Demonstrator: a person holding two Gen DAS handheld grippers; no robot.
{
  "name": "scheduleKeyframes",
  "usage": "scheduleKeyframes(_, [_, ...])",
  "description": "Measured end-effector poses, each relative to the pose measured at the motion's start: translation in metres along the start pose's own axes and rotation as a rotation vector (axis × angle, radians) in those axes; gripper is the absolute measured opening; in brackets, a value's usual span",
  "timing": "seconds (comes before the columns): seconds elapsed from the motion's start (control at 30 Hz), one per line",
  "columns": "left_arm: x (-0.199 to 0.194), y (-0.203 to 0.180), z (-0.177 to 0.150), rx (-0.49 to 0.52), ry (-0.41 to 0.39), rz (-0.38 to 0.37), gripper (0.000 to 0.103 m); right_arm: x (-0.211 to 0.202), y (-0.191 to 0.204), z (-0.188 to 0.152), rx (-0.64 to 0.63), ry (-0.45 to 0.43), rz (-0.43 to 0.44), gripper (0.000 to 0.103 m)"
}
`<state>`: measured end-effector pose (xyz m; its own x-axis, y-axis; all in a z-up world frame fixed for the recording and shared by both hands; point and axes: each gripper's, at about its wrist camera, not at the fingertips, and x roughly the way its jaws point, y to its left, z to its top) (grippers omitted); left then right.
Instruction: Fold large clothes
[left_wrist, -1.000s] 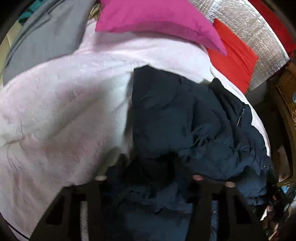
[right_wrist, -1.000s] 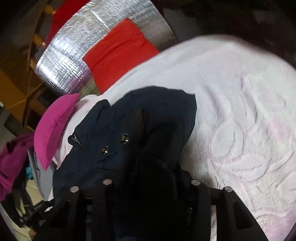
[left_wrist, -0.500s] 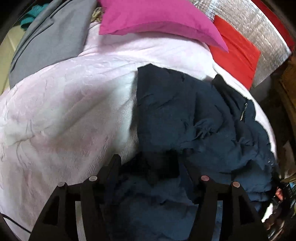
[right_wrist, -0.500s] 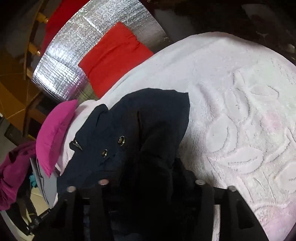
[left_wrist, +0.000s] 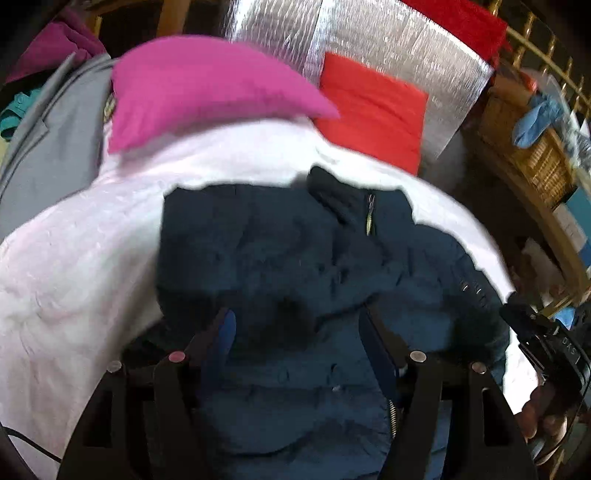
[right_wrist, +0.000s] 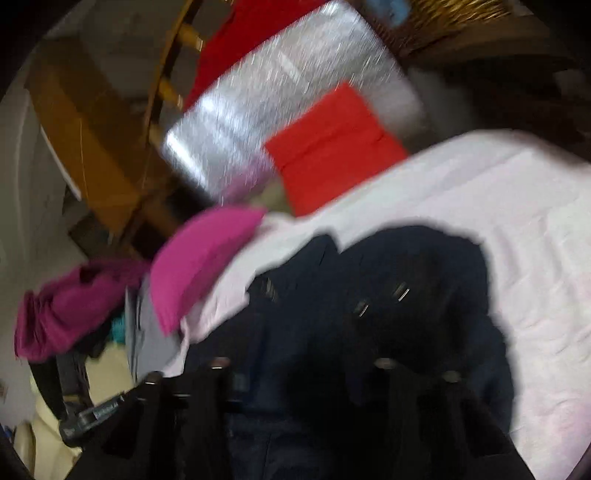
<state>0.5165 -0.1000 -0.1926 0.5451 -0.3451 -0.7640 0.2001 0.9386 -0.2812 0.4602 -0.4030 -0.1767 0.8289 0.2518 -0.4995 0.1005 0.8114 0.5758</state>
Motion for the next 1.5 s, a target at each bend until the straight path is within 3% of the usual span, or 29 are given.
scheduleKeyframes(0.17, [0.034, -0.001, -0.005, 0.004, 0.082, 0.089, 0.070, 0.050, -0.011, -0.015, 0.050, 0.145, -0.025, 0.030])
scheduleKeyframes(0.23, [0.043, 0.001, -0.010, 0.021, 0.104, 0.109, 0.070, 0.067, -0.019, -0.021, 0.067, 0.227, -0.055, 0.022])
scheduleKeyframes(0.33, [0.049, -0.001, -0.017, 0.070, 0.123, 0.144, 0.070, 0.072, -0.030, -0.033, 0.090, 0.315, -0.080, 0.011])
scheduleKeyframes(0.43, [0.049, -0.003, -0.020, 0.097, 0.149, 0.166, 0.070, 0.072, -0.029, -0.032, 0.082, 0.350, -0.093, 0.011])
scheduleKeyframes(0.57, [0.029, -0.005, -0.012, 0.080, 0.126, 0.092, 0.070, 0.064, -0.016, -0.024, 0.049, 0.344, -0.098, 0.011])
scheduleKeyframes(0.6, [0.021, -0.008, -0.007, 0.079, 0.102, 0.058, 0.070, 0.059, -0.011, -0.021, 0.039, 0.318, -0.086, 0.016])
scheduleKeyframes(0.67, [0.004, -0.014, 0.000, 0.090, 0.035, 0.013, 0.070, 0.047, 0.001, -0.012, 0.024, 0.246, -0.018, 0.016])
scheduleKeyframes(0.73, [-0.002, -0.017, 0.007, 0.107, -0.021, 0.022, 0.070, 0.041, 0.009, -0.006, 0.012, 0.192, 0.029, 0.016])
scheduleKeyframes(0.8, [0.002, -0.016, 0.012, 0.116, -0.058, 0.082, 0.070, 0.045, 0.019, -0.004, 0.000, 0.163, 0.070, 0.016])
scheduleKeyframes(1.0, [0.046, 0.002, 0.015, 0.096, 0.026, 0.276, 0.070, 0.087, 0.029, -0.013, 0.023, 0.239, 0.092, 0.026])
scheduleKeyframes(1.27, [0.074, 0.001, 0.003, 0.138, 0.103, 0.322, 0.071, 0.106, 0.013, -0.039, 0.020, 0.393, 0.024, 0.023])
scheduleKeyframes(1.5, [0.061, 0.010, -0.005, 0.107, 0.117, 0.291, 0.071, 0.097, 0.010, -0.046, 0.020, 0.390, 0.039, 0.019])
